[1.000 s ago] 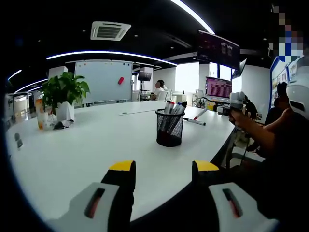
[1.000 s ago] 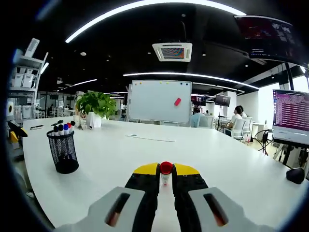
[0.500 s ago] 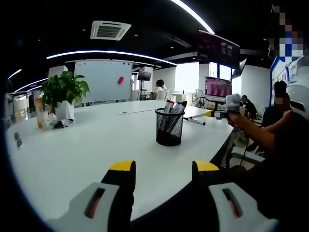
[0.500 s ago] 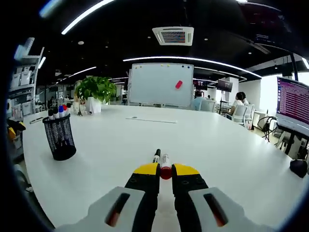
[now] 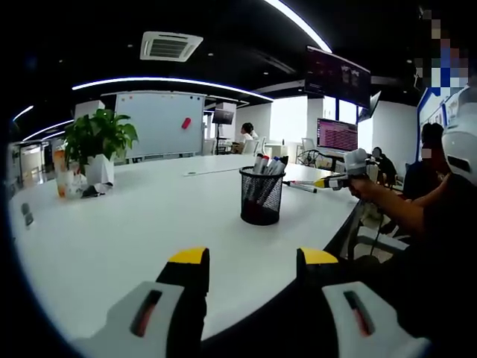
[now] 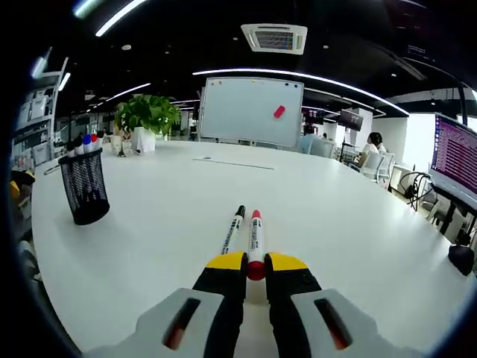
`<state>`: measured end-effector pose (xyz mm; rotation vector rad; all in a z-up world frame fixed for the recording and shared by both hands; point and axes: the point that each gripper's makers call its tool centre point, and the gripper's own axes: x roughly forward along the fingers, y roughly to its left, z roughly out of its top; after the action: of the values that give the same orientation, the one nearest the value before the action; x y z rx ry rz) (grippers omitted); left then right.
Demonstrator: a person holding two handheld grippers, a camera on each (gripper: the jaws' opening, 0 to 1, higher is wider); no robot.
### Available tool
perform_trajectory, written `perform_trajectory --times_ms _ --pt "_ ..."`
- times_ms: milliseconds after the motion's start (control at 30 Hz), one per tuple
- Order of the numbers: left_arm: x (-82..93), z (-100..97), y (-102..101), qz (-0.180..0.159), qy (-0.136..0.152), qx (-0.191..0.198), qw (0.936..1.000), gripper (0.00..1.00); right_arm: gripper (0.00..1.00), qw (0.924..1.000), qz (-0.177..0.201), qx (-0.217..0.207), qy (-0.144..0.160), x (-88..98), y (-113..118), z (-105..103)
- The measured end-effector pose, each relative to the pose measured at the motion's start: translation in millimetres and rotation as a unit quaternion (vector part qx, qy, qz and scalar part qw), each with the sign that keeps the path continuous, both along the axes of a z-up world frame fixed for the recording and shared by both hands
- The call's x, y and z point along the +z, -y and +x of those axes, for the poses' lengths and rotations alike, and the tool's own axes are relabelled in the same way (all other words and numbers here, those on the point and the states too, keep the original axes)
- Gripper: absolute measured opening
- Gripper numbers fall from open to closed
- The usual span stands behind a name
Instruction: Pick up the whiteboard markers from the pen holder and place them facing the whiteboard neatly
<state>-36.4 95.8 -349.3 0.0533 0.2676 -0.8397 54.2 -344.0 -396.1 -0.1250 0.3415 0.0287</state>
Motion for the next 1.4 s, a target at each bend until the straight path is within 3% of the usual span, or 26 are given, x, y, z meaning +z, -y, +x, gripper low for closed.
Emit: perform_trajectory --times_ms 500,700,1200,1400 --pt "1.0 0.0 4 -0.002 -0.001 -0.005 1.0000 0.48 0.13 0.9993 0.013 0.000 -0.035 -14.6 -7 -3" --pt "0.8 0.3 4 -0.003 -0.002 -0.005 1.0000 0.48 0.13 0.9993 0.013 0.007 -0.035 -14.2 -9 -5" --pt "-1.0 0.1 5 -0.002 -0.003 -0.005 1.0000 0.48 0.18 0.9974 0.058 -0.010 -0.042 -12.5 -12 -13" --pt "-0.7 -0.1 6 -0.002 -0.002 -0.006 1.0000 0.48 0.23 0.9967 0.076 -0.013 -0.026 -3.8 -6 -16"
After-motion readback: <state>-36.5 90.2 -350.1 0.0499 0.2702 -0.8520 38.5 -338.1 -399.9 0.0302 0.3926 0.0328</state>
